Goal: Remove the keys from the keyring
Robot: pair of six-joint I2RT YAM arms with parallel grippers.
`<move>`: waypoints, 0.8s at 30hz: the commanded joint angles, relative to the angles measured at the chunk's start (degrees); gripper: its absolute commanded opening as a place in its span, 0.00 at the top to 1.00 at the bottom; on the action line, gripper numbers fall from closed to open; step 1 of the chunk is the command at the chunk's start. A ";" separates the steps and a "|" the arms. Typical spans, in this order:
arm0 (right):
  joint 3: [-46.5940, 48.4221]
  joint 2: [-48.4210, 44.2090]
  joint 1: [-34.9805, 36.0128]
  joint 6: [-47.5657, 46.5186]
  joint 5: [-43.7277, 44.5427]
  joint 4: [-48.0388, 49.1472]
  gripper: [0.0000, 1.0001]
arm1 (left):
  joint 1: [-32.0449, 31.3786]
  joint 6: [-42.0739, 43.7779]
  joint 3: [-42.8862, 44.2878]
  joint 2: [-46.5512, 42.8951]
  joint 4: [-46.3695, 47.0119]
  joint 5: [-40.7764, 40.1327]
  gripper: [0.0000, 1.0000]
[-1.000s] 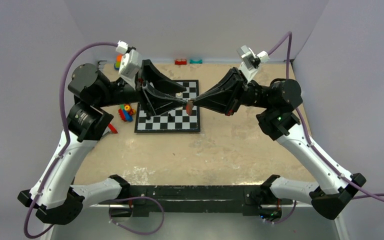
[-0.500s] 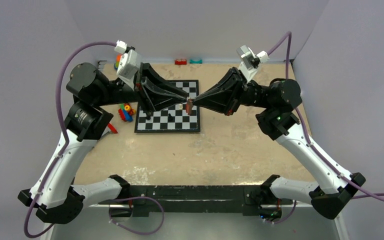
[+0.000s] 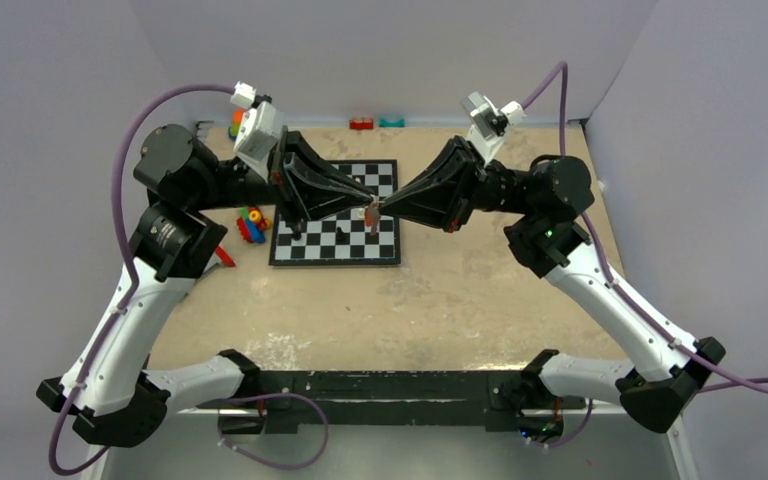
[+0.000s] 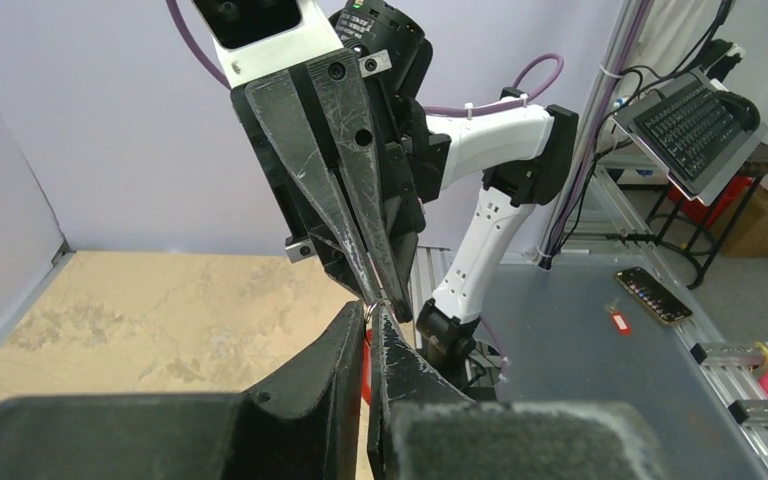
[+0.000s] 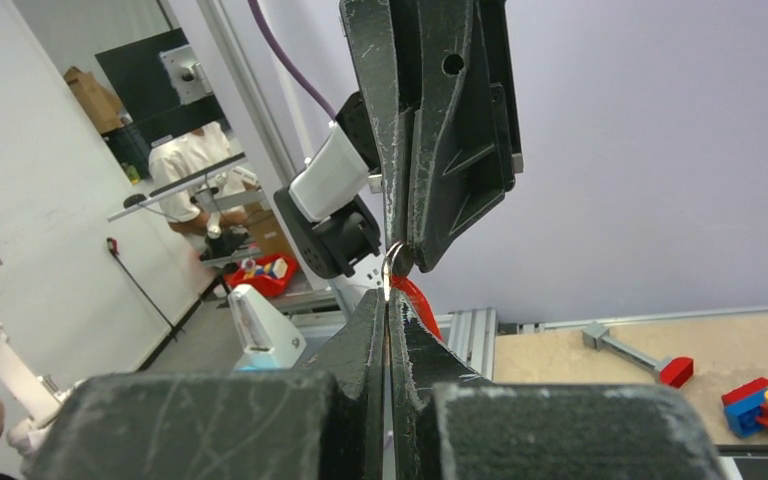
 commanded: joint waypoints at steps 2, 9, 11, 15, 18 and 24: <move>1.17 0.08 0.22 0.90 0.47 2.03 1.00 | 0.13 2.74 0.93 -0.92 -0.39 1.40 0.95; 1.41 0.06 0.18 0.35 1.17 0.13 1.00 | -0.53 8.94 2.25 -2.29 -7.40 -1.19 1.00; 1.28 -0.07 0.19 0.17 1.47 -0.74 1.00 | -1.06 11.79 3.13 -2.63 -10.77 -2.66 1.00; 1.50 -0.16 0.22 -0.63 2.27 -3.64 1.00 | -2.58 17.72 4.78 -2.95 -17.22 -6.03 1.00; 1.67 0.05 0.18 -1.11 2.30 -6.00 1.00 | -3.24 21.03 5.41 -2.96 -21.25 -8.11 1.00; 2.18 0.46 0.20 -1.80 2.69 -10.28 1.00 | -7.09 28.85 6.88 -2.16 -29.41 -14.29 1.00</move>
